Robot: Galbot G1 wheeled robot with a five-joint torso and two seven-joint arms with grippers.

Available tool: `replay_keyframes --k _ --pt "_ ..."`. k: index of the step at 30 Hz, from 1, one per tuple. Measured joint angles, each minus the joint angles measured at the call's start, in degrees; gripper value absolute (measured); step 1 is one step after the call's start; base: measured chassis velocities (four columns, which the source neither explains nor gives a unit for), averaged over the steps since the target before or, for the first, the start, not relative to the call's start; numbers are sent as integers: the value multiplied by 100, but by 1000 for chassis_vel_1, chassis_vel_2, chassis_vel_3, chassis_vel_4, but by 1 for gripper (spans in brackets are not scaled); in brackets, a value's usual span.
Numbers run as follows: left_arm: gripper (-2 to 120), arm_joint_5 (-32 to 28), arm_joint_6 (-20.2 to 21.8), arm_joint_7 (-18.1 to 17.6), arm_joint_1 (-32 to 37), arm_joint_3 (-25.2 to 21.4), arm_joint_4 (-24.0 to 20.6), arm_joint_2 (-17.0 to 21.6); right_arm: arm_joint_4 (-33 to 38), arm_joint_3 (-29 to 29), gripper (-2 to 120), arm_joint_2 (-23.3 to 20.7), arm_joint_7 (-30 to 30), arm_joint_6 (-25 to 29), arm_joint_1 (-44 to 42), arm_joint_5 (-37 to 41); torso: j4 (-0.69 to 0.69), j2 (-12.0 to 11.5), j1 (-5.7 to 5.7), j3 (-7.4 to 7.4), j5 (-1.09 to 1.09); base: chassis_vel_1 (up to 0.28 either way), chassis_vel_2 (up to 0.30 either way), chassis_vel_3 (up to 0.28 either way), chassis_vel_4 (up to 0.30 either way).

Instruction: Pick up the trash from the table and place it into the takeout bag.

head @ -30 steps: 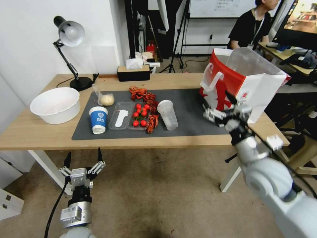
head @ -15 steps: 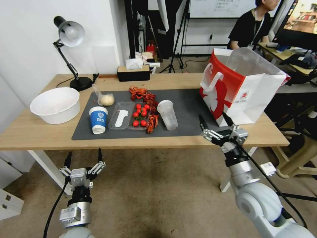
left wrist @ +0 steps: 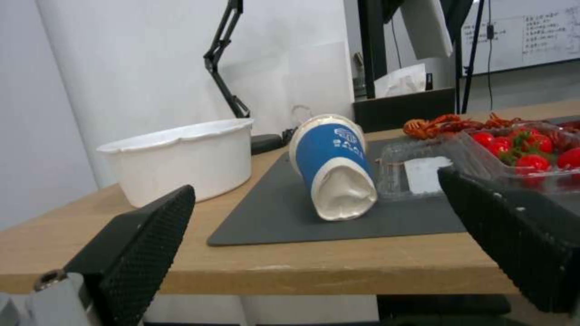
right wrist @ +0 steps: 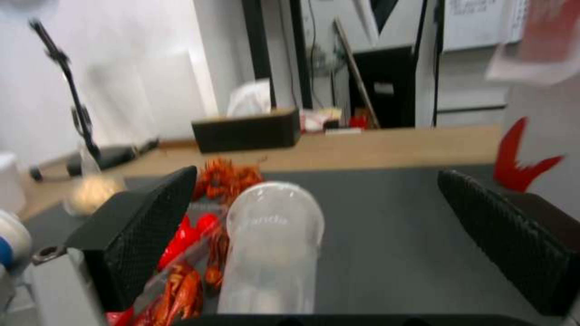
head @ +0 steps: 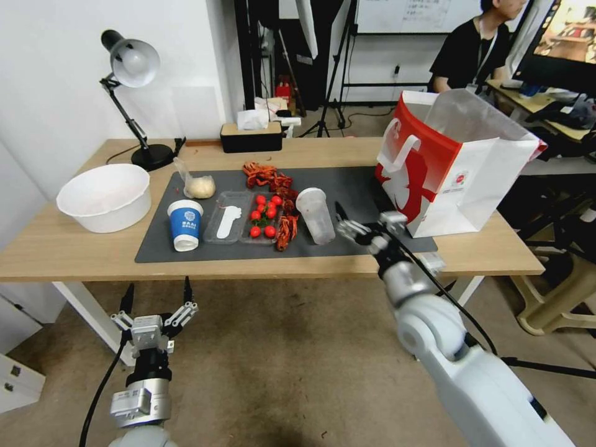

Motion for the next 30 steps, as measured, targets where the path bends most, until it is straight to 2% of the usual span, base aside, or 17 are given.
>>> replay_keyframes --k 3,8,13,30 --pt "100 30 3 19 -5 -19 2 -34 -492 -649 100 134 492 -771 720 317 0 0 0 0 1 0 0 0 0" --pt "100 32 -1 23 23 -53 10 -70 -900 -970 100 264 756 -1105 1135 345 1 0 0 0 -1 0 0 0 0" --pt "100 30 -18 26 26 -72 26 -113 -1022 -1071 100 311 802 -1458 1300 440 0 0 0 0 0 0 0 0 0" --pt "100 75 -94 48 23 -77 40 -147 -1109 -1144 100 314 812 -2071 1450 632 0 0 0 -1 0 0 0 0 0"
